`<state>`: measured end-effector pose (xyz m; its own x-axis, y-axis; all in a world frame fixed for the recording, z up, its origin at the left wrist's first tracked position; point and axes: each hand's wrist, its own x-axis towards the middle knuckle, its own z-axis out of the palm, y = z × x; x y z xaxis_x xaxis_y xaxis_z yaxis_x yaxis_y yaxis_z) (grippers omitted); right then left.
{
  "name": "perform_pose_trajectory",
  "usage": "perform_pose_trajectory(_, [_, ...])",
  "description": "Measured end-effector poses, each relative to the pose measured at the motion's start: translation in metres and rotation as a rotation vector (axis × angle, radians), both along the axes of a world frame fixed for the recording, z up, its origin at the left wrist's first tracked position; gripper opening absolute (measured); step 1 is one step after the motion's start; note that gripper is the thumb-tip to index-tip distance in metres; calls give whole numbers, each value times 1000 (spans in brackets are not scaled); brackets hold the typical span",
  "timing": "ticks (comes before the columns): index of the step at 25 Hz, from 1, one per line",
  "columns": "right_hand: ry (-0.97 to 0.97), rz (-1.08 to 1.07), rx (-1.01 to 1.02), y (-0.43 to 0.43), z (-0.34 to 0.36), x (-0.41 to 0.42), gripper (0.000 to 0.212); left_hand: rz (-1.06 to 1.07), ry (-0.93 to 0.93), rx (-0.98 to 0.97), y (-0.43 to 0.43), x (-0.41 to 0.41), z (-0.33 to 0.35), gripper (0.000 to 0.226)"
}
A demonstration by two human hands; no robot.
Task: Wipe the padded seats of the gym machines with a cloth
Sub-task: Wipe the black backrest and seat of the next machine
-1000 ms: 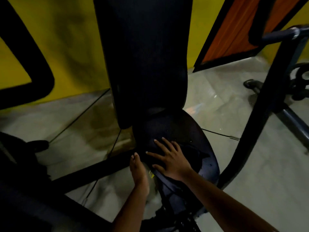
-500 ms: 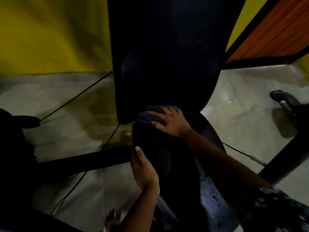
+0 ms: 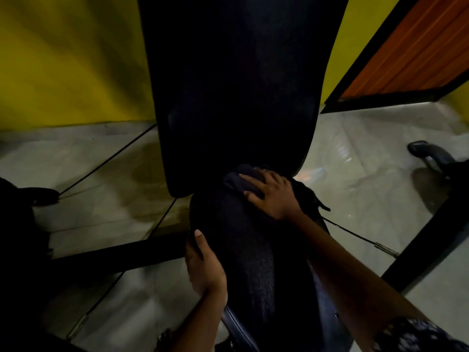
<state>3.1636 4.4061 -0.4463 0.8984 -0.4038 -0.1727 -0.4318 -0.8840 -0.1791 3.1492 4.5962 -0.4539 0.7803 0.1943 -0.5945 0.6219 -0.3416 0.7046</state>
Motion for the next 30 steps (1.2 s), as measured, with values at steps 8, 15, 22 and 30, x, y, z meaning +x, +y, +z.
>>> perform_pose_trajectory(8, [-59,-266,-86,111,26,-63,53,-47,-8,0,1,2,-1,63])
perform_pose_trajectory(15, [-88,-399,-57,114,44,-129,54,-278,-47,-199,35,-49,55,60])
perform_pose_trajectory(22, [-184,-443,-113,173,51,-183,53,-829,-467,-24,35,-72,64,69])
perform_pose_trajectory(30, [-92,-592,107,72,48,-173,80,-1255,-803,177,-3,-31,38,76])
